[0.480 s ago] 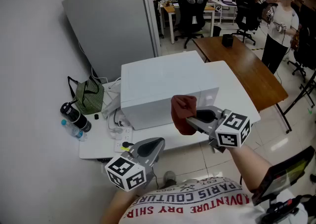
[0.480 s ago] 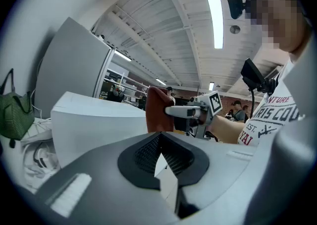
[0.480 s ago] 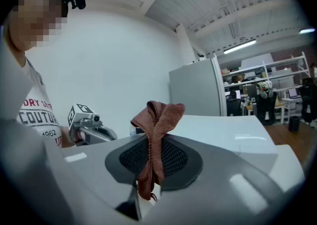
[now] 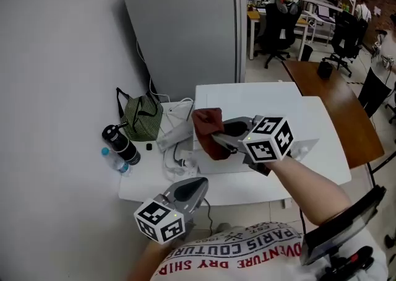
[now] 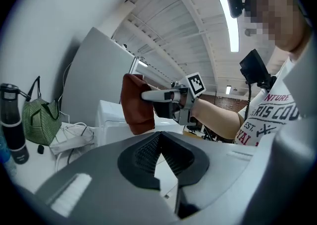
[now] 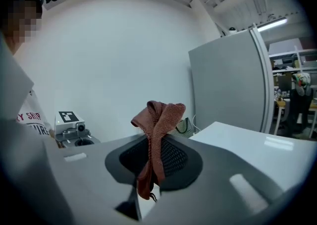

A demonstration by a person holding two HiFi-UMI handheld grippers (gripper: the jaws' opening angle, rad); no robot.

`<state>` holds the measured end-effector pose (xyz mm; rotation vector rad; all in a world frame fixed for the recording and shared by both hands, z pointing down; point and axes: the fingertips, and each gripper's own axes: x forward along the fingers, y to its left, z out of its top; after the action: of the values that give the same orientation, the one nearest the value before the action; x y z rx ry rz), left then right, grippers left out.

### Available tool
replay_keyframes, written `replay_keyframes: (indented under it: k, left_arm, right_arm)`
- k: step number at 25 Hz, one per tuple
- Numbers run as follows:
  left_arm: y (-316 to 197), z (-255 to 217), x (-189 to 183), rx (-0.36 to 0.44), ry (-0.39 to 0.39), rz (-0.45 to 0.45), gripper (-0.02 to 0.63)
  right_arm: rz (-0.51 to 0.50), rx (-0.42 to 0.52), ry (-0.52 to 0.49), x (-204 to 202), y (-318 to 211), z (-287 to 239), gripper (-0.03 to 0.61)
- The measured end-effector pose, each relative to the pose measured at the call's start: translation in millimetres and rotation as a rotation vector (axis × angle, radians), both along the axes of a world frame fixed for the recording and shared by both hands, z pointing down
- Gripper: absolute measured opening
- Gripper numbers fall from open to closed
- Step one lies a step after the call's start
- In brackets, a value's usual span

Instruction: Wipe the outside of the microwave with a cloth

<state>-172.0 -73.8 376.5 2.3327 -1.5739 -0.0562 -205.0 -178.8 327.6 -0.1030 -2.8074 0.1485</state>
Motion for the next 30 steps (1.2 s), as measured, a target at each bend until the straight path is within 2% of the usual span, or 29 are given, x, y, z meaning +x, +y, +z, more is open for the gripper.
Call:
replay_keyframes:
  k: [3, 7, 9, 11, 15, 22, 30]
  left_arm:
    - [-7.0, -6.1, -18.0, 0.010, 0.011, -0.020, 0.006]
    - [-18.7, -9.5, -31.6, 0.024, 0.018, -0.010, 0.006]
    - [-25.2, -10.8, -35.7, 0.030, 0.018, 0.000, 0.006]
    - [-31.6, -13.2, -38.2, 0.036, 0.017, 0.013, 0.006]
    - [-44.2, -20.7, -36.7, 0.045, 0.020, 0.044, 0.006]
    - [-64.9, -18.8, -19.8, 0.040, 0.015, 0.123, 0.006]
    - [-84.3, -27.5, 7.7, 0.057, 0.016, 0.213, 0.006]
  right_arm:
    - [-0.044, -0.012, 0.087, -32.2, -1.8, 10.2, 0.046]
    - [-0.037, -0.088, 0.207, -55.7, -19.2, 34.2, 0.046]
    - [-0.031, -0.117, 0.275, -59.3, -29.9, 48.7, 0.046]
    - [-0.024, -0.101, 0.336, -58.3, -39.9, 59.3, 0.046]
    - [-0.029, -0.093, 0.404, -48.6, -50.3, 64.3, 0.046]
    - [0.003, -0.156, 0.438, -12.4, -74.3, 71.0, 0.046]
    - [0.115, -0.195, 0.504, 80.7, -121.4, 72.2, 0.046]
